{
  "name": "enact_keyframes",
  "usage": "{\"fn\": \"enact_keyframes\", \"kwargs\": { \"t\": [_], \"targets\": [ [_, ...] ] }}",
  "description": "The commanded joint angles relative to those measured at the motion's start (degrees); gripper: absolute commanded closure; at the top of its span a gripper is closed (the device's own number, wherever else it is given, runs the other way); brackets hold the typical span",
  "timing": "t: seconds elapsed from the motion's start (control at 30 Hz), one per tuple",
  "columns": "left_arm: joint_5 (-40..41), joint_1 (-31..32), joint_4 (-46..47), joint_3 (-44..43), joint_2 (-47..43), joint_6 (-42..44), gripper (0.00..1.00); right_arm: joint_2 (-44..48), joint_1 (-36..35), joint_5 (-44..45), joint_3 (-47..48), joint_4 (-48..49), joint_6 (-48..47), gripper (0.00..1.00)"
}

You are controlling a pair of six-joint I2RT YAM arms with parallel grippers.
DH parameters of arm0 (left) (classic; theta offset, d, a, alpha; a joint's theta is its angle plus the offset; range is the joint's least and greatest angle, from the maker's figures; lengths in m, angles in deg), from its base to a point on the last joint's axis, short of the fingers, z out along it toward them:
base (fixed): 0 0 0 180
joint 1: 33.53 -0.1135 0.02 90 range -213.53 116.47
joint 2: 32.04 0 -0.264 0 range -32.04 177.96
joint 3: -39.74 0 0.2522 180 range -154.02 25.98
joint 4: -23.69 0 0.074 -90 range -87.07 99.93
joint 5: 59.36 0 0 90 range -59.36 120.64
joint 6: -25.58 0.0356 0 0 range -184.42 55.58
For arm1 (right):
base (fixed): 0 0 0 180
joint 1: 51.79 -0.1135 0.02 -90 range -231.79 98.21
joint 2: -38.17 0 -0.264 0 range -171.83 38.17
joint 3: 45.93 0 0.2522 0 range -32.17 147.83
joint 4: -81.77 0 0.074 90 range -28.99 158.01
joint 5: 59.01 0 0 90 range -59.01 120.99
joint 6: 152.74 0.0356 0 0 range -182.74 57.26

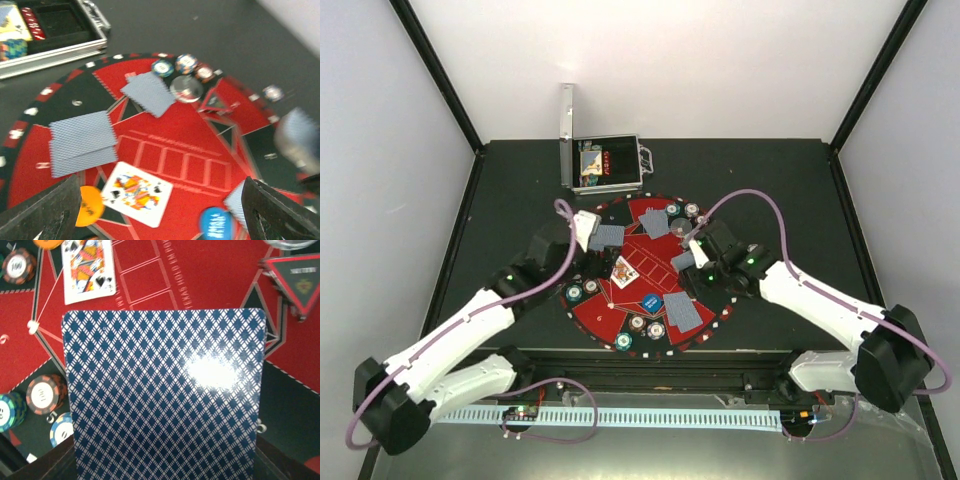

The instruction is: Distribute texas hold em gaming equipment

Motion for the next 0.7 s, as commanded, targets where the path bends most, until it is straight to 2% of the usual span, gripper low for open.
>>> {"fn": "enact_keyframes", "kwargs": {
  "t": [0.0, 0.1, 0.2, 0.33, 0.47, 0.67],
  "targets": [
    [-22.04, -5.90, 3.88, 0.26, -2.70, -15.85, 0.11, -1.79, -4.50, -0.77, 1.68, 0.59, -3.31, 0.38],
    [-36.13, -8.42, 5.88, -0.01, -0.05, -19.99, 0.13, -3.00, -8.53, -0.58, 2.61, 0.87, -4.67, 0.37],
    [-45.08, -8.91, 2.53, -2.67, 4.38, -18.48, 0.18, -3.13, -11.09, -1.91, 2.92, 2.15, -4.94, 0.38],
    [-48.09, -8.97, -2.53, -4.35, 9.98, -14.51, 0.23, -2.50, -12.33, -3.74, 3.32, 3.13, -5.87, 0.37],
    [-54.31, -8.97, 1.87, -2.81, 13.01, -15.28, 0.26, -2.61, -12.95, -4.75, 3.88, 2.78, -6.98, 0.37],
    [-56.91, -8.98, 3.46, -3.89, 18.15, -14.14, 0.27, -3.07, -13.74, -6.20, 4.68, 2.22, -8.46, 0.37]
  ]
}}
